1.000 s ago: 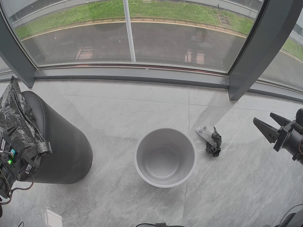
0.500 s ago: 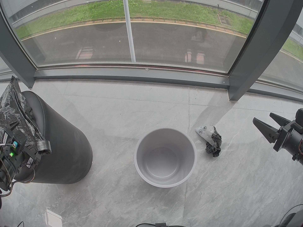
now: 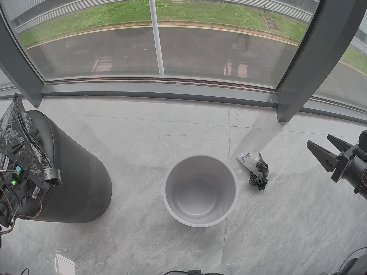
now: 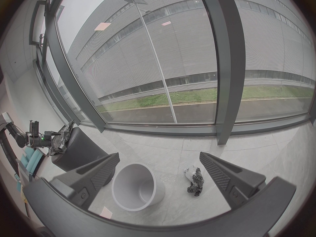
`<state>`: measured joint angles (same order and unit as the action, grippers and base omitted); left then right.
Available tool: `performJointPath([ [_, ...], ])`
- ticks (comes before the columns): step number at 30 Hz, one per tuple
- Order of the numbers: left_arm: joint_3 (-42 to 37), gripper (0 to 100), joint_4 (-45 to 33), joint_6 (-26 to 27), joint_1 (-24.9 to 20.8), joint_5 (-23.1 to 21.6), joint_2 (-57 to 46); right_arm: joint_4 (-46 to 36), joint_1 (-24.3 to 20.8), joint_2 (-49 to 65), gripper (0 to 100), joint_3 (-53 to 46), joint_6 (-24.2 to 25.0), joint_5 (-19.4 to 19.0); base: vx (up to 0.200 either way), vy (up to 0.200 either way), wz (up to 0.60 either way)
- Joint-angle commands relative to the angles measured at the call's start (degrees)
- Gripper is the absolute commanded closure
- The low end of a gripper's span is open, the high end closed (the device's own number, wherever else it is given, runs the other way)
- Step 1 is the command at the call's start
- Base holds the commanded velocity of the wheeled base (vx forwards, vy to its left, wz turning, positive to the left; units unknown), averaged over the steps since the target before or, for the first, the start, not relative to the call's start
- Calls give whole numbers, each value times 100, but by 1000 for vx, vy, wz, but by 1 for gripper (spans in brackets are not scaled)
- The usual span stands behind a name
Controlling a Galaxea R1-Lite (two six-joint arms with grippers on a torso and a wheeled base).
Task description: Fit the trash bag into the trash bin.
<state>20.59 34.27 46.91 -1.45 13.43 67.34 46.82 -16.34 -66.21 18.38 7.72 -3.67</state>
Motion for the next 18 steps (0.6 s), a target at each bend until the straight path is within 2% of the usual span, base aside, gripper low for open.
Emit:
performJointPath([
  [1,15,0,10,-15,4,1,60,2,-1,-6,0,-1,2,-2,0,0,0],
  [3,-2,0,89,-15,4,1,86,2,-1,-6,0,-19,2,-2,0,0,0],
  [4,-11,100,142,-15,4,1,113,2,-1,-6,0,-19,2,-2,0,0,0],
  [10,-2,100,432,-42,4,-7,315,11,-1,-6,0,-28,2,-2,0,0,0],
  [16,-64,100,546,-384,4,-34,367,2,8,64,0,-37,2,-2,0,0,0],
  [18,-20,100,546,-657,13,-60,394,2,16,73,0,-28,-7,-11,0,0,0],
])
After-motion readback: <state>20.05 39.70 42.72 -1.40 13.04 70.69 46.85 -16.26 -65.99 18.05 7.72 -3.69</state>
